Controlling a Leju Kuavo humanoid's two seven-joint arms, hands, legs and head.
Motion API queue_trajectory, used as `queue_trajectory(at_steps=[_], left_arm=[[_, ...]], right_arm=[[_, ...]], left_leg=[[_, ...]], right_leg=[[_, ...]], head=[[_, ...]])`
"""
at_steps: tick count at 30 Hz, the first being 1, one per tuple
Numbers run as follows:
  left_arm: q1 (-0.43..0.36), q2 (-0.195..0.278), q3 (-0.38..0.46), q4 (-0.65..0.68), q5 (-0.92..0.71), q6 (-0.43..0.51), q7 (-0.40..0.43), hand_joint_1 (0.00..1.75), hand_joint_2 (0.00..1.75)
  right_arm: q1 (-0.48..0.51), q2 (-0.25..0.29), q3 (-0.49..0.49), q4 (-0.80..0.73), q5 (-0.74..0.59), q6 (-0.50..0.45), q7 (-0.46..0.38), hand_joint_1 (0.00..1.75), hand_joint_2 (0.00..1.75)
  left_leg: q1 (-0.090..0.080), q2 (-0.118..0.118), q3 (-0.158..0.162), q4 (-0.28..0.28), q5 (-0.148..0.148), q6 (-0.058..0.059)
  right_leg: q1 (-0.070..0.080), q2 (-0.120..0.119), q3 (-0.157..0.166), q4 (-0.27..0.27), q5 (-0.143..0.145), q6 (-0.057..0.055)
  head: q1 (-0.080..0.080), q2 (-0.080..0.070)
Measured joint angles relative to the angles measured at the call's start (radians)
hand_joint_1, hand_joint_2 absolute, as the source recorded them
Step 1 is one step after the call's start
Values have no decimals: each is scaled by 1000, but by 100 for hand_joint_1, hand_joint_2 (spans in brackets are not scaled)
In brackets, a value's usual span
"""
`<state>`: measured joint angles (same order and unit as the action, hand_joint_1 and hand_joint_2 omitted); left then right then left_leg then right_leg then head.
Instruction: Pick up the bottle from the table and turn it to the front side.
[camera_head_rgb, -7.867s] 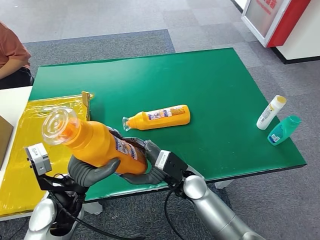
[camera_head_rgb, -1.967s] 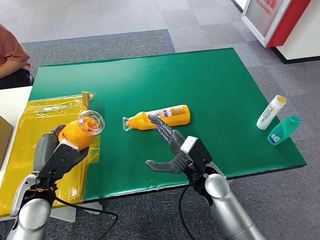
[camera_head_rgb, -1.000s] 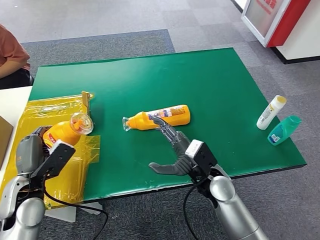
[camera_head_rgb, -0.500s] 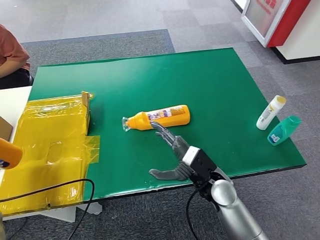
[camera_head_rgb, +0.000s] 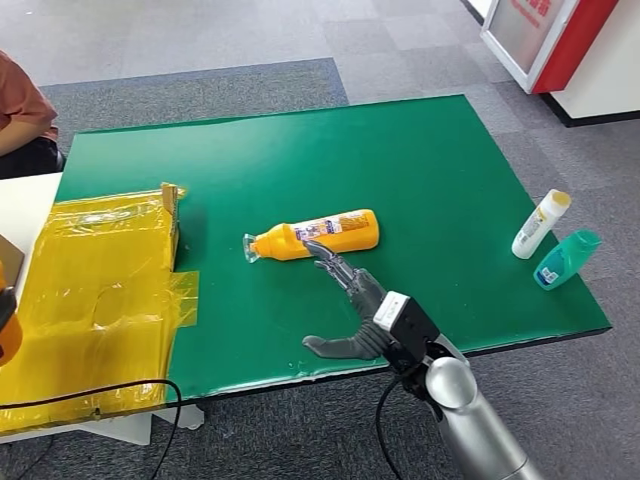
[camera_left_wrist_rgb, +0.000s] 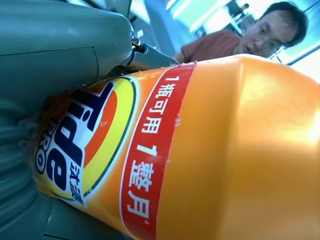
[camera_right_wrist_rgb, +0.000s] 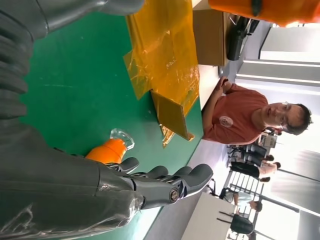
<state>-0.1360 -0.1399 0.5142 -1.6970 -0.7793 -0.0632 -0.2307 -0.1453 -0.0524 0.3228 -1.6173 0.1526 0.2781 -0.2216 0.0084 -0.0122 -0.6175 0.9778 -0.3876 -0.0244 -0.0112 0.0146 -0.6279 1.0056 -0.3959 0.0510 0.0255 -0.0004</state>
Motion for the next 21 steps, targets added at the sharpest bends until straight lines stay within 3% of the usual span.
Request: queue_trajectory(at_steps=[3, 5, 7, 10, 13, 21], left_arm=[[2, 56, -83, 58, -348, 115, 66, 175, 175], [2, 115, -172, 117, -646, 184, 166, 175, 175], [-5, 195, -290, 196, -819, 207, 276, 175, 175], [-50, 312, -463, 395, -820, 296, 353, 175, 175], [-87, 376, -551, 568, -797, 381, 341, 175, 175], [-105, 425, -580, 669, -791, 354, 310, 175, 175]], right_arm=[[-18, -4, 1, 7, -6, 2, -5, 0, 175], [-33, -6, 3, 14, -11, 2, -10, 0, 175], [-50, -10, 9, 21, -15, 2, -28, 0, 175], [-82, -20, 26, 30, -28, 5, -42, 0, 175], [-105, -27, 38, 33, -37, 5, -35, 0, 175], [-109, -38, 50, 34, -42, 3, -31, 0, 175]], left_leg=[[0, 0, 0, 0, 0, 0], [0, 0, 0, 0, 1, 0], [0, 0, 0, 0, 1, 0], [0, 1, 0, 0, 2, 0], [0, 3, 0, 0, 2, -1], [0, 3, -1, 0, 1, 0]], right_leg=[[0, 0, 0, 0, 0, 0], [0, 0, 0, 0, 0, 0], [0, 0, 0, 0, 1, -1], [0, 0, 0, 0, 1, -2], [1, 2, -1, 0, 2, -3], [1, 2, -2, 0, 2, -3]], head=[[0, 0], [0, 0], [0, 0], [0, 0], [0, 0], [0, 0]])
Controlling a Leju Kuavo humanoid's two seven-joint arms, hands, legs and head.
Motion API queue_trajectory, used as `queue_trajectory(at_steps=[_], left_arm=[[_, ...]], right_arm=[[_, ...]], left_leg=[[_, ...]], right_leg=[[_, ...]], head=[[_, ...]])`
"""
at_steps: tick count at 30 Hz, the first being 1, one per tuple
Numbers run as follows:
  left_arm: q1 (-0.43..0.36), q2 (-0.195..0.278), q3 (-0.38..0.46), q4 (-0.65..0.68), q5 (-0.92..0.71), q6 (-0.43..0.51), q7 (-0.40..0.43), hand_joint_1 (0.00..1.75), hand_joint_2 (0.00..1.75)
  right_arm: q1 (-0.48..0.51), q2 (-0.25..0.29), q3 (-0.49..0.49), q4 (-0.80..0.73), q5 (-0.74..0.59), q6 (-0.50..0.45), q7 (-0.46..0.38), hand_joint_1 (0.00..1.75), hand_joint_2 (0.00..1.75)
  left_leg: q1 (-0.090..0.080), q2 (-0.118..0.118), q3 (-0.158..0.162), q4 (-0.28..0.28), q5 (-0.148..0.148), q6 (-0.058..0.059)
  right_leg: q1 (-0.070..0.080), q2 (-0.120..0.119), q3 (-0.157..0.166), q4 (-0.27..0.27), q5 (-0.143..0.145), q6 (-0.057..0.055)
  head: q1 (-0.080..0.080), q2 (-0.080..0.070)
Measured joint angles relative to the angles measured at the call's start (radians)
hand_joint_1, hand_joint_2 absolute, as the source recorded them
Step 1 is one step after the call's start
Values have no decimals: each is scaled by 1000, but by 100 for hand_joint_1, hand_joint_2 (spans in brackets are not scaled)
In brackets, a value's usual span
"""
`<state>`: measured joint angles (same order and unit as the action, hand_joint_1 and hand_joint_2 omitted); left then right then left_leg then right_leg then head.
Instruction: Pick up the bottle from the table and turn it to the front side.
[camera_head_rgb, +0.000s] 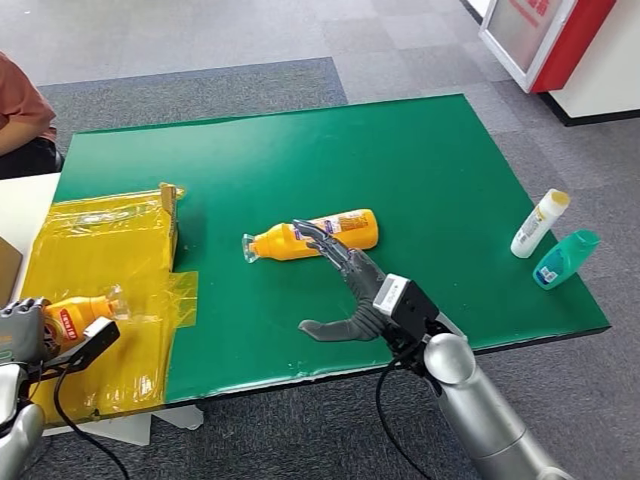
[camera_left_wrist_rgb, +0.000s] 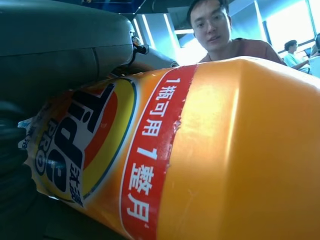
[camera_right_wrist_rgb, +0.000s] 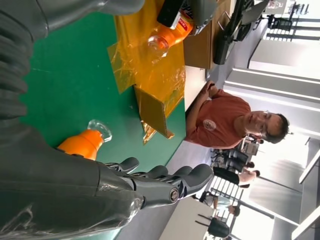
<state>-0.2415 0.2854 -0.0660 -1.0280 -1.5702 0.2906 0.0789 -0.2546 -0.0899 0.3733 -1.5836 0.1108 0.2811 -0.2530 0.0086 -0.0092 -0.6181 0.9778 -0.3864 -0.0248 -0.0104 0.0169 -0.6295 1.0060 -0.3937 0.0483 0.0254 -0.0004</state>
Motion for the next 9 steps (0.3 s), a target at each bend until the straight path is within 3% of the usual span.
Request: queue_trajectory(at_steps=[1, 4, 5, 9], left_arm=[[-1, 2, -1, 3, 0, 0, -2, 141, 175], [-1, 4, -3, 12, 0, 2, -9, 10, 175], [-1, 4, -3, 15, 0, 4, -13, 0, 175], [-2, 2, -4, 20, 0, 17, -25, 0, 175]], right_arm=[[0, 0, 0, 0, 0, 0, 0, 0, 175], [-1, 0, 2, 0, 0, 0, 0, 0, 175], [-2, 0, 2, 0, 0, 0, 0, 0, 175], [-2, 0, 4, 0, 0, -1, 0, 0, 175]], left_leg=[[0, 0, 0, 0, 0, 0], [0, 0, 0, 0, 0, 0], [0, 0, 0, 0, 0, 0], [0, 0, 0, 0, 0, 0]], right_leg=[[0, 0, 0, 0, 0, 0], [0, 0, 0, 0, 0, 0], [0, 0, 0, 0, 0, 0], [0, 0, 0, 0, 0, 0]], head=[[0, 0], [0, 0], [0, 0], [0, 0]])
